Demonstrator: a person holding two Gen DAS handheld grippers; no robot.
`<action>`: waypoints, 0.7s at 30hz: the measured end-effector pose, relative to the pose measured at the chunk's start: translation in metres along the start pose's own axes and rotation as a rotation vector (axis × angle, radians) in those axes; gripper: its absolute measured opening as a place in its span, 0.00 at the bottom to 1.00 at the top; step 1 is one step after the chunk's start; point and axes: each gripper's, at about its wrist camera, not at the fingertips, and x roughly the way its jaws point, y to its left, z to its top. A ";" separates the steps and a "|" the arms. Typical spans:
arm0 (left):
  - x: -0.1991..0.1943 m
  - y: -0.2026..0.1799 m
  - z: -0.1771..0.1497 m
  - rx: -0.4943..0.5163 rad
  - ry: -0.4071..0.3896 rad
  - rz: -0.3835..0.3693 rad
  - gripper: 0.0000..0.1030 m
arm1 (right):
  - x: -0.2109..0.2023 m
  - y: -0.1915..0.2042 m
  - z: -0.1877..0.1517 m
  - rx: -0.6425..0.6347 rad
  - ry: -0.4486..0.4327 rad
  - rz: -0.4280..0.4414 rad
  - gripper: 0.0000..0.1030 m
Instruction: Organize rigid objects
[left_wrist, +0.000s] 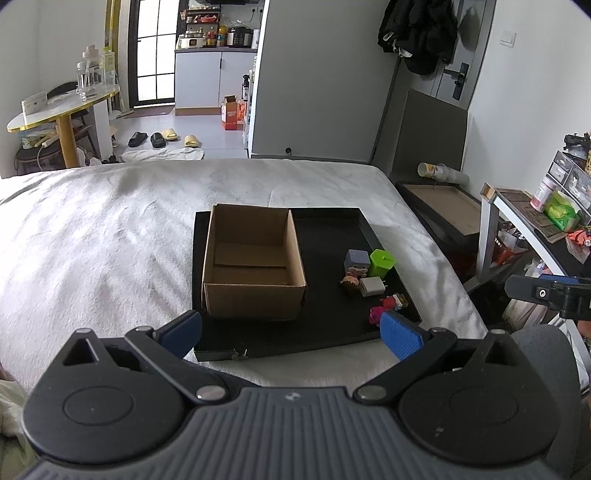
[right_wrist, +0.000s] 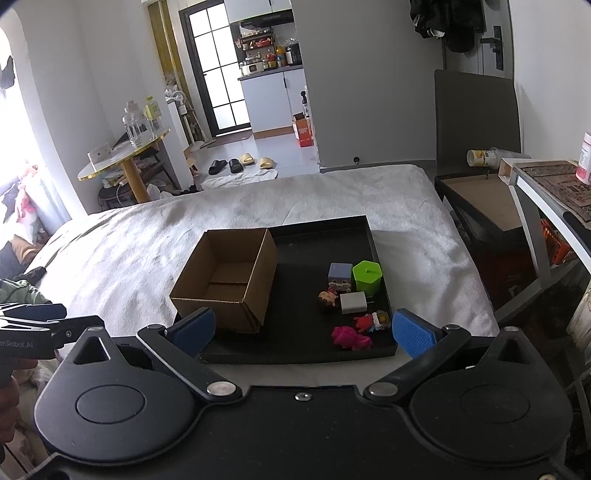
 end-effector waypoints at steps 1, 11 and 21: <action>0.000 0.000 0.000 0.000 0.001 0.000 0.99 | 0.000 0.000 0.001 -0.001 0.001 -0.001 1.00; -0.001 0.000 0.001 0.007 0.001 0.000 0.99 | -0.001 0.001 0.002 -0.004 0.001 -0.001 1.00; -0.002 0.001 0.002 0.005 0.000 -0.003 0.99 | -0.003 0.002 0.003 -0.011 0.001 -0.010 1.00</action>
